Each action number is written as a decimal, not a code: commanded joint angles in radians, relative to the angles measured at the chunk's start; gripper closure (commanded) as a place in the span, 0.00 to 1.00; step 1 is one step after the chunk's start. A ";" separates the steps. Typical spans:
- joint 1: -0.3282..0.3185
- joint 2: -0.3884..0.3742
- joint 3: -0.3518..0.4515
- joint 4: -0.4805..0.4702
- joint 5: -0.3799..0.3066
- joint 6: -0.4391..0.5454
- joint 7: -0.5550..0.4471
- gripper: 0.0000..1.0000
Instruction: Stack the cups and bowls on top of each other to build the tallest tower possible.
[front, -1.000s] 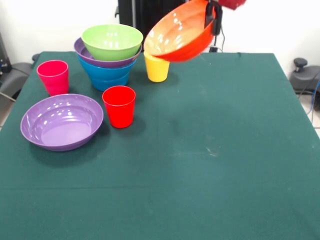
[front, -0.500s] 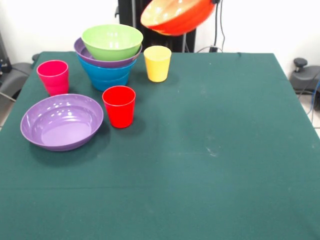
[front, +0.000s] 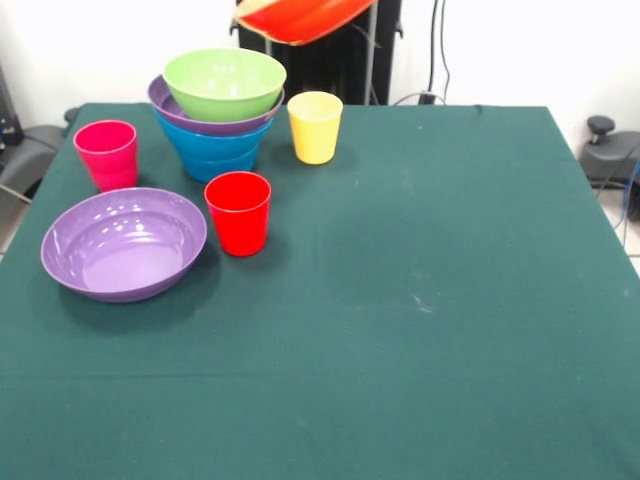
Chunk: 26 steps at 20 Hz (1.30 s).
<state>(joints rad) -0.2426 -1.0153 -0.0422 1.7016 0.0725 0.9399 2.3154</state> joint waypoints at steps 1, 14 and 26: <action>-0.062 -0.013 0.106 0.174 -0.092 -0.115 -0.296 1.00; -0.218 0.002 0.193 0.330 -0.180 -0.300 -0.290 1.00; -0.290 0.012 0.242 0.380 -0.287 -0.334 -0.238 1.00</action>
<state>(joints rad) -0.5184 -1.0490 0.0918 1.9997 -0.1239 0.6590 2.2924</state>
